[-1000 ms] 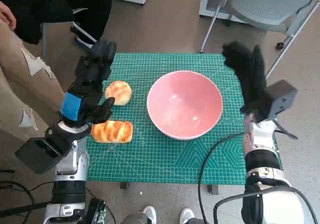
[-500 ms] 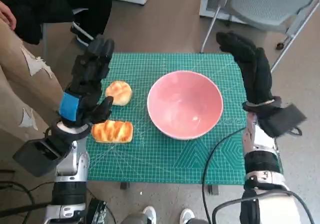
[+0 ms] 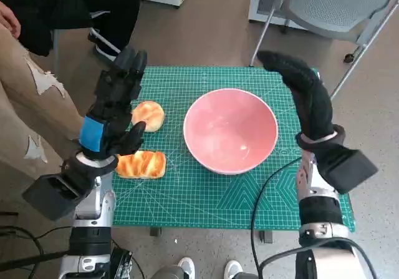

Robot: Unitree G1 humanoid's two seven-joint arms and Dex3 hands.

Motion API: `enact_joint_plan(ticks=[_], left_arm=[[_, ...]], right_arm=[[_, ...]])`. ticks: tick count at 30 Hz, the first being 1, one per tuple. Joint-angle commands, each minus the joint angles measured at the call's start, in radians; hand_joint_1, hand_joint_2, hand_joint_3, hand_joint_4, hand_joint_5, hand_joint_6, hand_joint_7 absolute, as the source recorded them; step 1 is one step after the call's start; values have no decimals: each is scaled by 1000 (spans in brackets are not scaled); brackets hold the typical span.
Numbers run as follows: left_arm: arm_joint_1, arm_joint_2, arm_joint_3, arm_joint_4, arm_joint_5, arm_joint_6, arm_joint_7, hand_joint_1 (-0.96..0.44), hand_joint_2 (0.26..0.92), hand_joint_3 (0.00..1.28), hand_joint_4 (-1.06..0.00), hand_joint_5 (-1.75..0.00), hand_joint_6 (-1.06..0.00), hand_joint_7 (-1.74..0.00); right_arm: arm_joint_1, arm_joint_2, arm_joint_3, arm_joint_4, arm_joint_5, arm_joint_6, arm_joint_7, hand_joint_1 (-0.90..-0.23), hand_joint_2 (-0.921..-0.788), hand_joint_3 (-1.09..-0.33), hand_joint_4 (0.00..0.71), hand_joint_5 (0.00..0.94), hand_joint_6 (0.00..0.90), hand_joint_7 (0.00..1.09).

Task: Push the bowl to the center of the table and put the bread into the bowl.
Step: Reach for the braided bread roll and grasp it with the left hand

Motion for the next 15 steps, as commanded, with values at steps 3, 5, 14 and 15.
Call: enact_joint_plan(ticks=[3, 5, 14, 15], left_arm=[[-18, 7, -2, 17, -1, -8, -17, -747, 921, 524, -49, -7, 1, -296], [-20, 10, -1, 19, -6, -6, -24, -748, 921, 523, -48, -7, 1, -295], [11, 112, 15, -79, 36, 62, -42, -760, 921, 482, -41, -4, 1, -324], [21, 142, 16, -103, 54, 85, -46, -753, 921, 410, -50, -8, 1, -346]], right_arm=[[45, 8, 15, -26, 11, 20, -6, -667, -921, -796, 191, 0, 246, 21], [46, 9, 16, -28, 13, 23, -7, -668, -921, -796, 191, 0, 247, 22], [51, 7, 17, -42, 20, 34, -6, -669, -921, -796, 189, 0, 248, 25], [51, 7, 17, -44, 20, 35, -7, -669, -921, -796, 189, 0, 248, 25]])
